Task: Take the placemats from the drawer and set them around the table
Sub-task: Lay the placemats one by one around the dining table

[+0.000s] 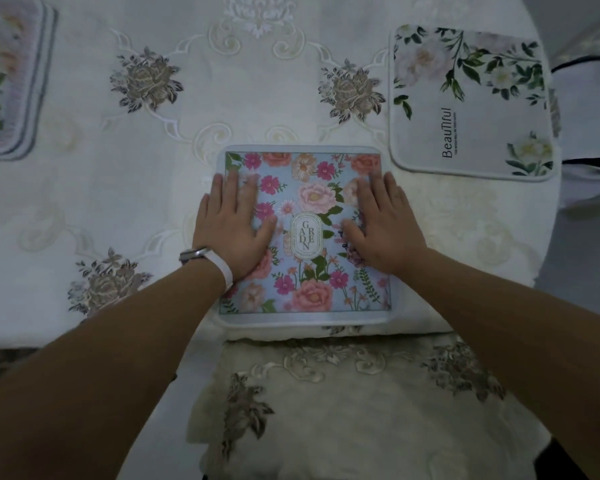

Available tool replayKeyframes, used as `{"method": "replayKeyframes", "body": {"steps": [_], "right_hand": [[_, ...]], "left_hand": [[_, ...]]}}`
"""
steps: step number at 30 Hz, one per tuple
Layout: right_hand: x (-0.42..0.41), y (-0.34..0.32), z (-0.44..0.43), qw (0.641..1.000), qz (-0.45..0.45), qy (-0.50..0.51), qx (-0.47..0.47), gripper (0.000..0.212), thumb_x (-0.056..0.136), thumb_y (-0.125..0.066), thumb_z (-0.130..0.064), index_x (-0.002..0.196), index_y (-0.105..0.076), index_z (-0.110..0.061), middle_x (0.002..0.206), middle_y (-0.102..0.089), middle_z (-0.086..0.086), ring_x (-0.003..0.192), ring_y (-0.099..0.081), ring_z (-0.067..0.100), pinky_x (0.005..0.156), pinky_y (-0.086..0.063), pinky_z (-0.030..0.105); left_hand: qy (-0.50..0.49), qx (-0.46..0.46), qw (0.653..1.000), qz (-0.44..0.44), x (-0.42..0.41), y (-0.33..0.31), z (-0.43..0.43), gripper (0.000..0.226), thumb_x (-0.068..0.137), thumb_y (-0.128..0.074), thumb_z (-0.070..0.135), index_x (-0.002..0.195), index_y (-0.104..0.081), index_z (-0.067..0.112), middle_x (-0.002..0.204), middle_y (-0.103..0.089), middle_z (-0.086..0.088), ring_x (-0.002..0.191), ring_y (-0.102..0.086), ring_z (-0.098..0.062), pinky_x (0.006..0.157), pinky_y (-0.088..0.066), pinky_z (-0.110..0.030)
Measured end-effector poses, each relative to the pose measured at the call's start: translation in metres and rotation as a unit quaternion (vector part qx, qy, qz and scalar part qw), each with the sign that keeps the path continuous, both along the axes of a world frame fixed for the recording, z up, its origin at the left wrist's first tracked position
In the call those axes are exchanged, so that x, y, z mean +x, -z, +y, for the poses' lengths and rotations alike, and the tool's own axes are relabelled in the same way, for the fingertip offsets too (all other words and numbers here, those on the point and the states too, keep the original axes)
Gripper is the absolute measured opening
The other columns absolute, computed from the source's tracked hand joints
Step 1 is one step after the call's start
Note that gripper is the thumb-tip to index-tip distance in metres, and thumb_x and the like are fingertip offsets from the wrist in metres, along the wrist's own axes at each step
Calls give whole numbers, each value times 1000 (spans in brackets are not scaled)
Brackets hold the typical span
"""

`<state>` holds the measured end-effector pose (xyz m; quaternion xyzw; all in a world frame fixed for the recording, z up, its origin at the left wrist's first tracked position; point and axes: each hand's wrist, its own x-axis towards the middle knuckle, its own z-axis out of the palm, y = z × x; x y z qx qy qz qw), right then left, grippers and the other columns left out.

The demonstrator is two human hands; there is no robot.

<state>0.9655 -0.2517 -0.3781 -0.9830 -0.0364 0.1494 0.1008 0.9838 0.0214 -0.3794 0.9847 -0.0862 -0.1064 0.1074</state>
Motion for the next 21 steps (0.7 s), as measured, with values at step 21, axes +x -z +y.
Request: {"method": "replayKeyframes", "body": {"steps": [21], "right_hand": [[-98,-4,67,988,3,-150,-24,79,96,-20,-64,156,-16,-13,164,-7,14,151,-1,35,121,-9,55]], "left_hand": [[260,67,963,27,-90,-8,-15,100,82,-28,79,153,-17,10,161,-10,-10,149,0,-29,117,-8,-54]]}}
